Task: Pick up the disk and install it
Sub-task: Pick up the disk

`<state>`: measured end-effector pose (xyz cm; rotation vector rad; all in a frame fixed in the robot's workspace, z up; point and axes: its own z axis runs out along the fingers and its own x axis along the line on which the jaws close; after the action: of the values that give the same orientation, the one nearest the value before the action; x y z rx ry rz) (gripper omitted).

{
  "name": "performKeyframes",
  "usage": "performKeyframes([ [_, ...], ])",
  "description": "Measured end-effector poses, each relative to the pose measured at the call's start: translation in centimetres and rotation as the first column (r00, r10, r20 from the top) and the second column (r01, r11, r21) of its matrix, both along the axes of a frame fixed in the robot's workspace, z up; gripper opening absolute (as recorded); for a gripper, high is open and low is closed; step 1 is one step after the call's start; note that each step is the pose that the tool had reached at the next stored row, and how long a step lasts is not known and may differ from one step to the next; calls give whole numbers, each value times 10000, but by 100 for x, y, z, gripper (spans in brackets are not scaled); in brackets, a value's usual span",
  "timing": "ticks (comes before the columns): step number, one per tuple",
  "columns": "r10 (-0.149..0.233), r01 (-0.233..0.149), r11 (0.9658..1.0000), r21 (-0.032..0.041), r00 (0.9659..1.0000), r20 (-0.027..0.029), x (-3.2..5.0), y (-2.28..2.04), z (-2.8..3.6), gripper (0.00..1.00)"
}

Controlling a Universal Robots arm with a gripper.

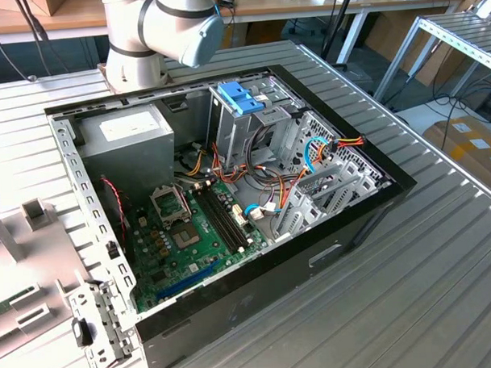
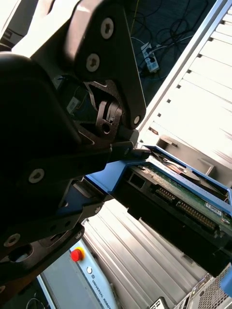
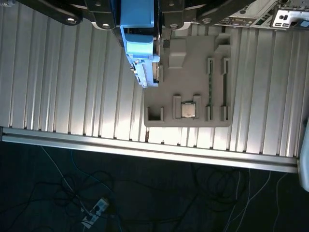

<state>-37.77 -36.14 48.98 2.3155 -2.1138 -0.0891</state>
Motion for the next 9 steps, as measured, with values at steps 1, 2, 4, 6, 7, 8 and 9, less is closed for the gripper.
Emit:
performKeyframes([
  [1,0,0,10000,0,10000,0,9,0,0,37],
  [2,0,0,10000,-1,10000,0,19,0,0,37],
  [4,0,0,10000,-2,10000,0,47,0,0,37],
  [6,0,0,10000,-2,10000,0,63,0,0,37],
  [7,0,0,10000,-4,10000,0,77,0,0,37],
  [8,0,0,10000,-6,10000,0,90,0,0,37],
  [9,0,0,10000,-6,10000,0,97,0,0,37],
])
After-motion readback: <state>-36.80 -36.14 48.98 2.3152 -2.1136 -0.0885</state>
